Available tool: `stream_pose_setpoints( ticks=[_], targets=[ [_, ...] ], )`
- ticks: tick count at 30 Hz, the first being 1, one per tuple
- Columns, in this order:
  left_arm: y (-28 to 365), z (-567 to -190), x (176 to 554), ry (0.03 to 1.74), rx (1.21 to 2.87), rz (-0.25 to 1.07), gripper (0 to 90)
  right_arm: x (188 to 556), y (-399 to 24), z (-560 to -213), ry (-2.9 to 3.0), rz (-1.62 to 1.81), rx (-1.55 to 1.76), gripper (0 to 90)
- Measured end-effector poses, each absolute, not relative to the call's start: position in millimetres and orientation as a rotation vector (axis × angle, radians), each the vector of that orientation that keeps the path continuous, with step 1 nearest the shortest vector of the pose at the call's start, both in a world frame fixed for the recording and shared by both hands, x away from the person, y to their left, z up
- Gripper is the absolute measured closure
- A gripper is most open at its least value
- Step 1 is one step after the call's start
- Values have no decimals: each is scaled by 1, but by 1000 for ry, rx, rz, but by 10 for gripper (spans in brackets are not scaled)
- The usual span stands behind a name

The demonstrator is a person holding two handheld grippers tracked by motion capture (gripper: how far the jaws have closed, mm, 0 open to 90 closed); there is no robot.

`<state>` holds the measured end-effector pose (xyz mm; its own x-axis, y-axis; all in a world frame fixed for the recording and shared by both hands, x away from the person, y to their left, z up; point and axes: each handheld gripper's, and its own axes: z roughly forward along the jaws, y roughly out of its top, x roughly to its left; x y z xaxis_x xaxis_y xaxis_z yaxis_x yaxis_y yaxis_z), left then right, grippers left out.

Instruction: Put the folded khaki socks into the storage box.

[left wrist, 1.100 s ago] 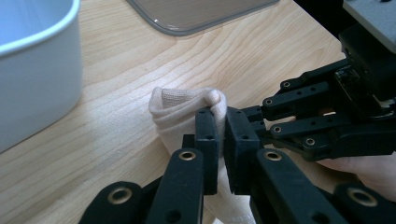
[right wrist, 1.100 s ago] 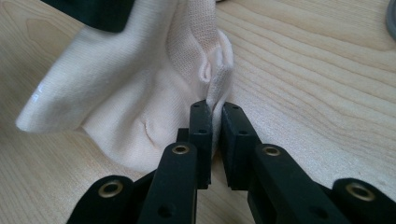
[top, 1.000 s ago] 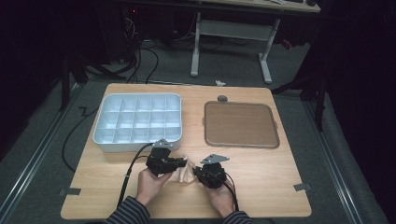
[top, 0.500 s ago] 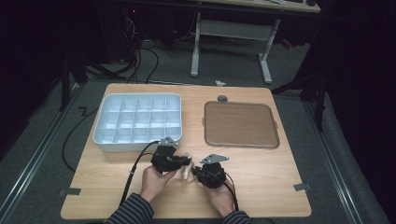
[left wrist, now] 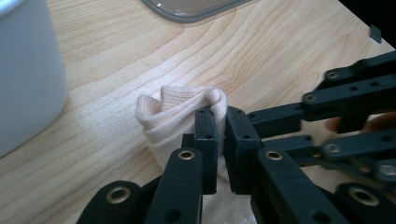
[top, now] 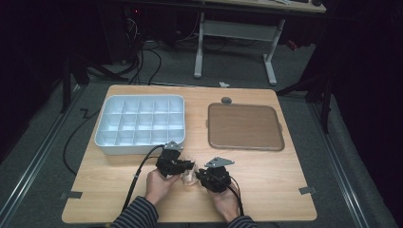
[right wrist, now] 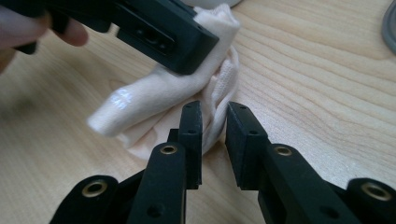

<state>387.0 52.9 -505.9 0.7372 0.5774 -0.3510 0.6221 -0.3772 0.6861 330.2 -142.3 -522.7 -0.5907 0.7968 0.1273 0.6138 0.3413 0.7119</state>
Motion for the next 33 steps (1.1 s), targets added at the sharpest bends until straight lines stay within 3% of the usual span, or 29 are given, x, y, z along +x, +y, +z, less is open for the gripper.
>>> stream_pose_setpoints(
  ticks=[9, 20, 24, 27, 33],
  targets=[
    [54, -509, 385, 906, 2080, -54, 841, 309, -142, -503, 2361, 1164, 1180, 737],
    [51, -510, 385, 904, 2087, -39, 841, 303, -120, -496, 2398, 1155, 1095, 645],
    [51, -511, 385, 902, 2082, -43, 841, 308, -118, -503, 2411, 1116, 1112, 706],
    [52, -511, 385, 899, 2085, -41, 840, 307, -121, -509, 2427, 1095, 1113, 831],
    [50, -513, 386, 903, 2078, -33, 838, 304, -125, -515, 2435, 1038, 1091, 858]
  ],
)
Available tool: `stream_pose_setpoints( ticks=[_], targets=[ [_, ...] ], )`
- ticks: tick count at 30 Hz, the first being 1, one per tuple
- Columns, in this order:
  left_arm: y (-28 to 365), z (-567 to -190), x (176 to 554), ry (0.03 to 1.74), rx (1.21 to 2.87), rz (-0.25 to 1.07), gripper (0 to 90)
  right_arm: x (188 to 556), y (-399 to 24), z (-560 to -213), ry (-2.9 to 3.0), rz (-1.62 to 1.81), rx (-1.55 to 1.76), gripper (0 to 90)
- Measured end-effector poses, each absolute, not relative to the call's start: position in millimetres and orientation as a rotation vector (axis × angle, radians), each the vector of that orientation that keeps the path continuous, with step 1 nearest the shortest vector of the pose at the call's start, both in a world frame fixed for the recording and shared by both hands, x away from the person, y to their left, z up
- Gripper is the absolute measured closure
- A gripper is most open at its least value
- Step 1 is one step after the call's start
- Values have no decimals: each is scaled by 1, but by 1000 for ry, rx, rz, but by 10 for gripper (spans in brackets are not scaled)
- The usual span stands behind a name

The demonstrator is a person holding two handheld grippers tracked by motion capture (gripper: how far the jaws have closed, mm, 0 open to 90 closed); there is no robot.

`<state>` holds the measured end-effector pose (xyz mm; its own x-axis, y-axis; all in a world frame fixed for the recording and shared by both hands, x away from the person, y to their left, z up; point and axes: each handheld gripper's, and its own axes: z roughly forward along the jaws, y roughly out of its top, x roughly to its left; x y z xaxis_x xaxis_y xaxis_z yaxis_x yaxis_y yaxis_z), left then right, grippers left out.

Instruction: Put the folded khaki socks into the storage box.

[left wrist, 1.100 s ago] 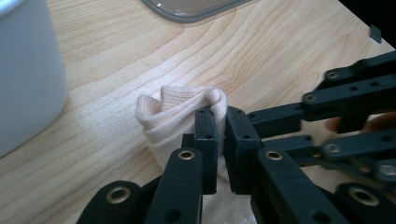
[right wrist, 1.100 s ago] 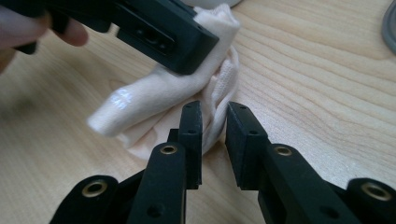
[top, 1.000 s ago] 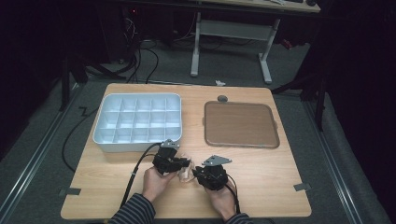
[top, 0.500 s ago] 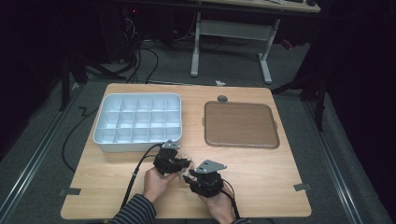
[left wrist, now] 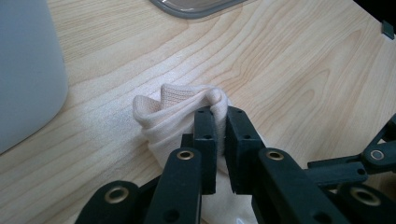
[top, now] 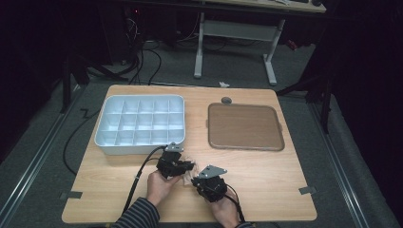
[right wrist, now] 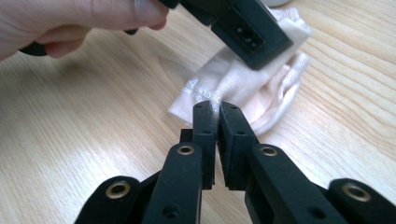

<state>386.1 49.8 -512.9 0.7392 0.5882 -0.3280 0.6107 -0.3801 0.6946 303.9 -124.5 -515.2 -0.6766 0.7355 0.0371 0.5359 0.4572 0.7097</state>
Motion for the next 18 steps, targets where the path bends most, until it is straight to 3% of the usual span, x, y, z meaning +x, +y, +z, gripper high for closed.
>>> stream_pose_setpoints(
  ticks=[14, 18],
  targets=[
    [44, -518, 387, 875, 2095, -2, 842, 305, -136, -526, 2459, 1016, 1106, 869],
    [41, -512, 380, 824, 2128, 61, 826, 306, -137, -525, 2465, 1033, 1140, 868]
  ],
)
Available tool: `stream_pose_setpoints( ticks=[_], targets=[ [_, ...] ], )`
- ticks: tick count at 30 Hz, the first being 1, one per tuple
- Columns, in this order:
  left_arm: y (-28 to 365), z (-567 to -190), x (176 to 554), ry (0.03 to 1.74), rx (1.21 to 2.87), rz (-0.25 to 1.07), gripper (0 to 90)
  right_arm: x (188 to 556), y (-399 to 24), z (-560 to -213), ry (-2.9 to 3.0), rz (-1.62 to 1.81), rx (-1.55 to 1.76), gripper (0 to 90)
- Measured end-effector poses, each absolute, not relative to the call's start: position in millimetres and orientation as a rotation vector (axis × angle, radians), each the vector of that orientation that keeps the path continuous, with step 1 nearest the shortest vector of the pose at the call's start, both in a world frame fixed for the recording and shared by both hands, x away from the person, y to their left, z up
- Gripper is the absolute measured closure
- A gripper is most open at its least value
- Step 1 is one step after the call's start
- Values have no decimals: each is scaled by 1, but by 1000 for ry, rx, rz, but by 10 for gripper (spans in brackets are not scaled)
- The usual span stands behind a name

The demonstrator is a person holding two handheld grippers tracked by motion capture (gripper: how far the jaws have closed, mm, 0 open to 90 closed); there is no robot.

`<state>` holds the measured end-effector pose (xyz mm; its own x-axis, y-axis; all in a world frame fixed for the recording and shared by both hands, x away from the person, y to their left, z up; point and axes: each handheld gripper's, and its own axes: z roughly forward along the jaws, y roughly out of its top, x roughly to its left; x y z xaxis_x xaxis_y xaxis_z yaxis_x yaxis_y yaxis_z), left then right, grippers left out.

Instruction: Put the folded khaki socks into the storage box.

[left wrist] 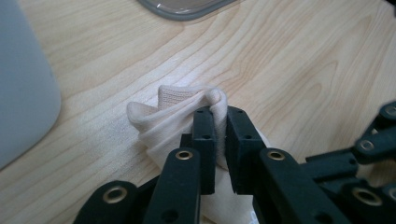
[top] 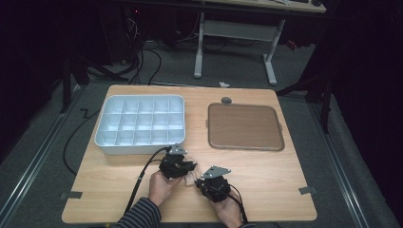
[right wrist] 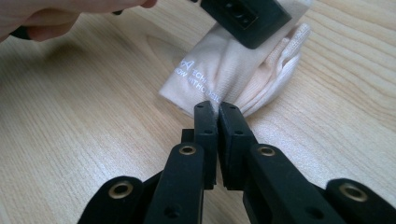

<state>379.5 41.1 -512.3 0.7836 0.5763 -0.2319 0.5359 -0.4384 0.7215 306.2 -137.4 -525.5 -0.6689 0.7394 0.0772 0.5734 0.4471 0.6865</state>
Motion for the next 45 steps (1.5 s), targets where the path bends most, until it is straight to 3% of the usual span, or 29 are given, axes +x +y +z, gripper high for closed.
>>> stream_pose_setpoints(
  ticks=[7, 13, 20, 40, 42, 45],
  targets=[
    [50, -506, 374, 827, 2109, 39, 708, 309, -139, -526, 2468, 1051, 1164, 864],
    [60, -504, 357, 916, 2095, 109, 552, 310, -141, -527, 2466, 1072, 1185, 863],
    [58, -514, 348, 989, 2098, 120, 469, 311, -141, -527, 2468, 1082, 1195, 861],
    [52, -520, 355, 1051, 2129, 142, 461, 312, -137, -527, 2453, 1083, 1160, 848],
    [52, -520, 357, 1033, 2141, 133, 517, 312, -136, -527, 2454, 1083, 1152, 849],
    [53, -520, 361, 1044, 2147, 115, 529, 312, -134, -527, 2451, 1077, 1148, 848]
  ],
)
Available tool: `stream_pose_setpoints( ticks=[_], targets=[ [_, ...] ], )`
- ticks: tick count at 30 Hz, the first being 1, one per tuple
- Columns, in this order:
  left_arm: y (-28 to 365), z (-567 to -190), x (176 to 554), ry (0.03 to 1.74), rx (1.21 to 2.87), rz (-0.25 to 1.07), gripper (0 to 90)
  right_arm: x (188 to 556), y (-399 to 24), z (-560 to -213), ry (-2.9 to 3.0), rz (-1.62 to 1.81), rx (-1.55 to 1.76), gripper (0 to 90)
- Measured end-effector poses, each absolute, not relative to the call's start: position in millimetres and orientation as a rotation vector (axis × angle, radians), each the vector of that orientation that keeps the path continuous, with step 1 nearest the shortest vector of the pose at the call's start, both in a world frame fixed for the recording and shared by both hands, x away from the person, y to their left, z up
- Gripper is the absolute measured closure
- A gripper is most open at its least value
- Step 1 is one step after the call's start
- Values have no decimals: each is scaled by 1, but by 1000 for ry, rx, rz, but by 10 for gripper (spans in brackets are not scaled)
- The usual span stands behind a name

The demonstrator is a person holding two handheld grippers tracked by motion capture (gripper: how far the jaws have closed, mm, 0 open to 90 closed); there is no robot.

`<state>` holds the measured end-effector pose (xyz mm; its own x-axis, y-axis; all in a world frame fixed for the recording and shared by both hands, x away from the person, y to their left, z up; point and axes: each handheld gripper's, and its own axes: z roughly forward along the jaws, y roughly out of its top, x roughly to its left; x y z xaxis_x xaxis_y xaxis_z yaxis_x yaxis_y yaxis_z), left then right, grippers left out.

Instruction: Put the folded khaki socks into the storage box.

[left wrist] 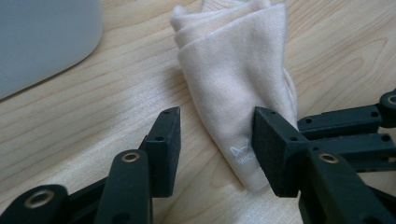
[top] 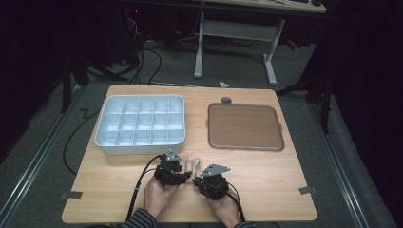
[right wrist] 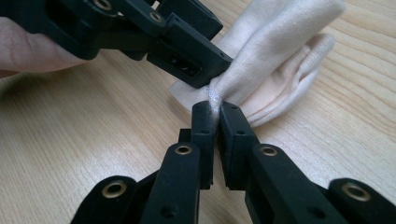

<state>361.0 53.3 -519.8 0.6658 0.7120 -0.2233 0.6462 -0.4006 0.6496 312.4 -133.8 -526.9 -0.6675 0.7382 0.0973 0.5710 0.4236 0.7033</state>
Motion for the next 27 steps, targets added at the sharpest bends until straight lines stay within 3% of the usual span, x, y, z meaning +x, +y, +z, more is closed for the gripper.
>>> stream_pose_setpoints(
  ticks=[2, 7, 11, 27],
  targets=[
    [54, -520, 361, 1036, 2151, 115, 528, 312, -132, -526, 2447, 1069, 1137, 839],
    [55, -520, 362, 1030, 2145, 104, 527, 304, -136, -523, 2405, 1076, 1129, 638],
    [58, -519, 364, 1025, 2147, 89, 507, 303, -144, -523, 2388, 1067, 1145, 596],
    [62, -510, 375, 1100, 2015, 117, 364, 308, -188, -521, 2273, 1054, 1308, 637]
  ],
)
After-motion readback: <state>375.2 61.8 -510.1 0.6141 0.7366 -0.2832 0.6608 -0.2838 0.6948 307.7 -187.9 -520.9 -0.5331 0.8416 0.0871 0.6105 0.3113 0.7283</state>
